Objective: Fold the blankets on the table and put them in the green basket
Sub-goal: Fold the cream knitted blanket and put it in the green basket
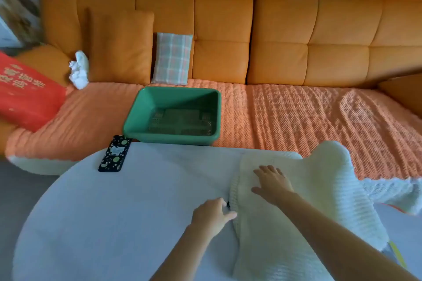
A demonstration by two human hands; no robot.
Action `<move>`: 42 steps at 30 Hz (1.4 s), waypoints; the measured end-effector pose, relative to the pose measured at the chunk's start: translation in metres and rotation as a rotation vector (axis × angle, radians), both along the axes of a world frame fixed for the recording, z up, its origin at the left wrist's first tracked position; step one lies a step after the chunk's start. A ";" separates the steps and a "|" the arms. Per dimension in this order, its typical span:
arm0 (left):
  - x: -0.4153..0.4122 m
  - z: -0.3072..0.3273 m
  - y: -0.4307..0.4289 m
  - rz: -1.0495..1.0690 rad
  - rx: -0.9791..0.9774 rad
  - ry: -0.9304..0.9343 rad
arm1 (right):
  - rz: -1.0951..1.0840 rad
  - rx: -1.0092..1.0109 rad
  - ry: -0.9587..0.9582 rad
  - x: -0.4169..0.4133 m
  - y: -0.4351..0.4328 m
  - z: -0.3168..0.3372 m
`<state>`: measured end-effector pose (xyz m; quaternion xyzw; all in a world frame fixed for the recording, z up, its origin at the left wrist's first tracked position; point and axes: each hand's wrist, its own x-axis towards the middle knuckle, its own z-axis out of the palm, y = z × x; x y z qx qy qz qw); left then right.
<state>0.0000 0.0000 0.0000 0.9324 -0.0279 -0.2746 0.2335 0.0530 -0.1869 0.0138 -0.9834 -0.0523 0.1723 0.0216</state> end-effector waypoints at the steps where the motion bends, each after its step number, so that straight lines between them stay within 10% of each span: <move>1: -0.003 -0.012 -0.008 0.019 -0.021 0.021 | -0.003 -0.035 -0.037 0.005 -0.002 -0.009; 12: -0.019 -0.101 -0.048 0.176 -0.119 -0.146 | 0.018 -0.180 -0.445 0.021 -0.004 -0.068; 20: -0.064 -0.081 -0.008 0.251 -0.250 -0.452 | -0.086 0.123 -0.614 -0.023 0.028 -0.040; 29: -0.098 -0.037 0.071 0.935 -1.303 0.087 | -0.009 0.346 -0.658 -0.036 0.152 0.009; 35: -0.121 -0.091 0.068 0.668 -0.854 -0.052 | 0.050 0.386 -0.577 -0.037 0.213 -0.012; 42: -0.119 -0.087 0.181 0.888 -0.505 -0.616 | -0.062 0.545 -0.531 -0.022 0.247 -0.017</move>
